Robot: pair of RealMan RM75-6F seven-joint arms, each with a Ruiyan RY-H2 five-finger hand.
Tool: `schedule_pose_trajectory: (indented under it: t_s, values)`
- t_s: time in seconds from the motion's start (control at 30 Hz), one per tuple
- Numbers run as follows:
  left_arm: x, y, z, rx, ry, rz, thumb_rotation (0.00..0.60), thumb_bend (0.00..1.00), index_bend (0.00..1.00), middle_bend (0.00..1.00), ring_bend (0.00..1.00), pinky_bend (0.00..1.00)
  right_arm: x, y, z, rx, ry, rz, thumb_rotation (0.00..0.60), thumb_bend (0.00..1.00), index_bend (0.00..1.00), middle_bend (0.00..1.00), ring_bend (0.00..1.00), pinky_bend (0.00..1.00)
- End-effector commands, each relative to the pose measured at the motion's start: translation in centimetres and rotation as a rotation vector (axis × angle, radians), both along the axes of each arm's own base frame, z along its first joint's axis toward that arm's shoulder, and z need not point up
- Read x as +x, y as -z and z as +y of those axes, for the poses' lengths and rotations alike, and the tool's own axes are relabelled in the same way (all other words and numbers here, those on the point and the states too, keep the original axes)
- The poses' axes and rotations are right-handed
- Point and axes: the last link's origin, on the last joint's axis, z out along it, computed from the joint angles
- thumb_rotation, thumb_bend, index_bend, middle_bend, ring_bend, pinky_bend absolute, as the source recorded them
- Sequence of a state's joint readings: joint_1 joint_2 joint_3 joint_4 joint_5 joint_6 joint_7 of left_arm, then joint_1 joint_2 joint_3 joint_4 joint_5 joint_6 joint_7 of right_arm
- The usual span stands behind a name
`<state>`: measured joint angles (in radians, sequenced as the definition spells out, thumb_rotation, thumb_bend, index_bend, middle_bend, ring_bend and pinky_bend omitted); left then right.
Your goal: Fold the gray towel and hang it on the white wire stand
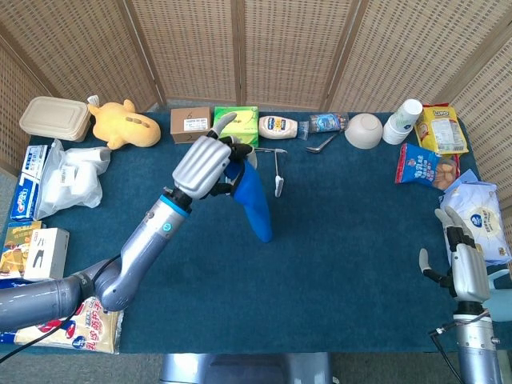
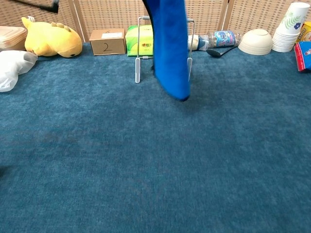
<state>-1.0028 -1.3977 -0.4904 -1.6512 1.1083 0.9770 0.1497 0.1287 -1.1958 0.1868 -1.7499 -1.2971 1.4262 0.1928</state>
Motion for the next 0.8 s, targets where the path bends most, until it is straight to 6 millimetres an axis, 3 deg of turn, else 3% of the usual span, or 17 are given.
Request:
schedule_pose_trajectory:
  t_s: [0.03, 0.8]
  values:
    - [1.1, -0.3, 1.2, 0.017, -0.02, 0.014, 0.6, 0.64, 0.77, 0.61, 0.45, 0.0, -0.3, -0.1, 0.2, -0.002, 0.005, -0.003, 0.6, 0.48, 0.04, 0.0, 0.0, 0.0]
    - [3.7, 0.9, 7.3, 0.056, -0.171, 0.043, 0.6, 0.64, 0.78, 0.59, 0.43, 0.0, -1.3, -0.6, 1.3, -0.021, 0.048, -0.013, 0.6, 0.47, 0.03, 0.0, 0.0, 0.0]
